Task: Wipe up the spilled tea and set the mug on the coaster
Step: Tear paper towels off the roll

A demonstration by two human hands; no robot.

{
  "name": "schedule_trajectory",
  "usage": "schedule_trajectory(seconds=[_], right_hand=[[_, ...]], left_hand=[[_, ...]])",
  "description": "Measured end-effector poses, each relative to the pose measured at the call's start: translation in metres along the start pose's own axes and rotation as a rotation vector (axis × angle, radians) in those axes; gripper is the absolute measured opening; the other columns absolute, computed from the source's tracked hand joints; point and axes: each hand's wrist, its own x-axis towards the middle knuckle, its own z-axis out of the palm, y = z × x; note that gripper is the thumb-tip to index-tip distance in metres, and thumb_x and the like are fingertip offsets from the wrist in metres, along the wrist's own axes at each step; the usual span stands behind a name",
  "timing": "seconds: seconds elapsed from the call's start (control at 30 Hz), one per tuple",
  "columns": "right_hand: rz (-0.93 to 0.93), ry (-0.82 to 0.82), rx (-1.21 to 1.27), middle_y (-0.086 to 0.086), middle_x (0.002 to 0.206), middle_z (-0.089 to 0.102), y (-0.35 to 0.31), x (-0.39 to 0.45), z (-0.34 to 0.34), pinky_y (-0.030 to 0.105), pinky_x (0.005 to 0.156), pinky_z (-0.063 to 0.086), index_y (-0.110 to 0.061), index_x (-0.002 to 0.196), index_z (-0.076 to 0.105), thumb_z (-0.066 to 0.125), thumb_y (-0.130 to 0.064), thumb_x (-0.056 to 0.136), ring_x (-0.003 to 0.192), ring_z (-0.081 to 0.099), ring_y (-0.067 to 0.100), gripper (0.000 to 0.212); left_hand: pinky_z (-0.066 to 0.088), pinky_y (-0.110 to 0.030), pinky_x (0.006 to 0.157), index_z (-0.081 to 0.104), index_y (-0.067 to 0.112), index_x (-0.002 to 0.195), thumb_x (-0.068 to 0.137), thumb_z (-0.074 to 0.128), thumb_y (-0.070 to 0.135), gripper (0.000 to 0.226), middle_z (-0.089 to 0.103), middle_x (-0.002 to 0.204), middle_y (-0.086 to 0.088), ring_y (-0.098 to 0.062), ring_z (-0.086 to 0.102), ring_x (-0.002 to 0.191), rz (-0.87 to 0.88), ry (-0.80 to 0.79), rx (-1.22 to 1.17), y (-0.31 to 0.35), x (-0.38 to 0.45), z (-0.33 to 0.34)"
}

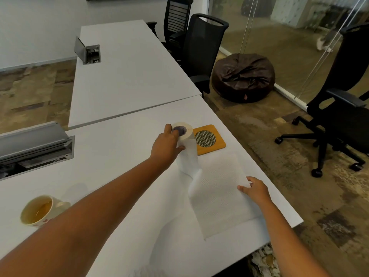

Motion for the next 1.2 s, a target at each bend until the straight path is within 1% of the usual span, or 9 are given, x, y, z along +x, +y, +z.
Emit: schedule_trajectory(seconds=[0.13, 0.27, 0.47, 0.53, 0.67, 0.7, 0.83, 1.03, 1.2], right_hand=[[0.007, 0.039, 0.044, 0.019, 0.134, 0.051, 0.003, -0.001, 0.001, 0.039, 0.096, 0.042, -0.005, 0.133, 0.045, 0.072, -0.026, 0.079, 0.122, 0.049, 0.035, 0.064], [0.018, 0.065, 0.068, 0.019, 0.132, 0.053, 0.007, -0.001, 0.002, 0.041, 0.097, 0.043, -0.004, 0.131, 0.048, 0.072, -0.025, 0.08, 0.121, 0.05, 0.036, 0.06], [-0.008, 0.14, 0.0, 0.018, 0.13, 0.055, 0.009, -0.002, 0.002, 0.045, 0.093, 0.045, -0.008, 0.128, 0.049, 0.067, -0.023, 0.083, 0.117, 0.052, 0.037, 0.051], [-0.008, 0.102, -0.037, 0.016, 0.135, 0.052, 0.005, -0.001, 0.005, 0.045, 0.094, 0.045, -0.013, 0.131, 0.044, 0.068, -0.026, 0.083, 0.12, 0.05, 0.036, 0.055], [0.071, -0.011, -0.004, 0.015, 0.141, 0.044, 0.0, 0.003, 0.012, 0.044, 0.099, 0.041, -0.017, 0.139, 0.03, 0.074, -0.036, 0.076, 0.126, 0.045, 0.036, 0.079], [0.079, -0.027, 0.019, 0.016, 0.139, 0.046, 0.002, 0.003, 0.015, 0.043, 0.099, 0.04, -0.017, 0.139, 0.032, 0.074, -0.035, 0.076, 0.125, 0.046, 0.035, 0.079], [0.076, -0.003, 0.013, 0.016, 0.133, 0.054, 0.009, 0.003, 0.022, 0.041, 0.098, 0.042, -0.011, 0.131, 0.044, 0.07, -0.025, 0.081, 0.12, 0.051, 0.033, 0.058], [0.073, 0.082, 0.043, 0.017, 0.129, 0.056, 0.02, -0.004, 0.018, 0.039, 0.096, 0.042, -0.004, 0.125, 0.05, 0.069, -0.02, 0.082, 0.117, 0.052, 0.036, 0.05], [0.081, 0.161, 0.071, 0.02, 0.124, 0.059, 0.031, -0.009, 0.01, 0.039, 0.092, 0.044, -0.001, 0.118, 0.054, 0.067, -0.016, 0.084, 0.113, 0.054, 0.038, 0.04]], left_hand=[[0.052, -0.037, 0.078, 0.049, 0.018, 0.127, 0.08, 0.068, 0.034, 0.053, 0.044, 0.117, -0.009, -0.032, 0.059, 0.09, -0.034, 0.025, -0.012, 0.001, 0.001, 0.0], [0.053, -0.038, 0.077, 0.05, 0.016, 0.125, 0.08, 0.068, 0.038, 0.053, 0.042, 0.117, -0.01, -0.032, 0.06, 0.087, -0.07, 0.022, -0.003, 0.001, 0.002, -0.002], [0.053, -0.038, 0.077, 0.052, 0.01, 0.122, 0.081, 0.066, 0.038, 0.052, 0.041, 0.119, -0.011, -0.033, 0.06, 0.087, -0.137, 0.035, 0.002, -0.002, 0.002, -0.002], [0.053, -0.038, 0.079, 0.052, 0.011, 0.122, 0.082, 0.066, 0.037, 0.05, 0.04, 0.12, -0.011, -0.033, 0.06, 0.089, -0.152, 0.039, -0.017, -0.002, 0.002, -0.002], [0.052, -0.036, 0.078, 0.052, 0.012, 0.122, 0.082, 0.066, 0.038, 0.049, 0.04, 0.122, -0.01, -0.032, 0.06, 0.088, -0.156, 0.03, 0.002, -0.001, 0.003, -0.004], [0.052, -0.036, 0.076, 0.052, 0.013, 0.121, 0.082, 0.065, 0.038, 0.049, 0.04, 0.122, -0.01, -0.032, 0.061, 0.087, -0.154, 0.028, 0.018, -0.001, 0.003, -0.004], [0.052, -0.035, 0.073, 0.053, 0.013, 0.12, 0.082, 0.064, 0.04, 0.048, 0.039, 0.123, -0.011, -0.031, 0.061, 0.082, -0.156, 0.017, 0.049, 0.0, 0.005, -0.006], [0.049, -0.034, 0.07, 0.052, 0.015, 0.122, 0.083, 0.063, 0.042, 0.049, 0.038, 0.125, -0.011, -0.032, 0.061, 0.082, -0.168, -0.008, 0.063, 0.0, 0.009, -0.009], [0.051, -0.037, 0.074, 0.053, 0.014, 0.121, 0.084, 0.062, 0.042, 0.048, 0.037, 0.125, -0.011, -0.033, 0.06, 0.085, -0.199, 0.005, 0.034, 0.0, 0.01, -0.007]])
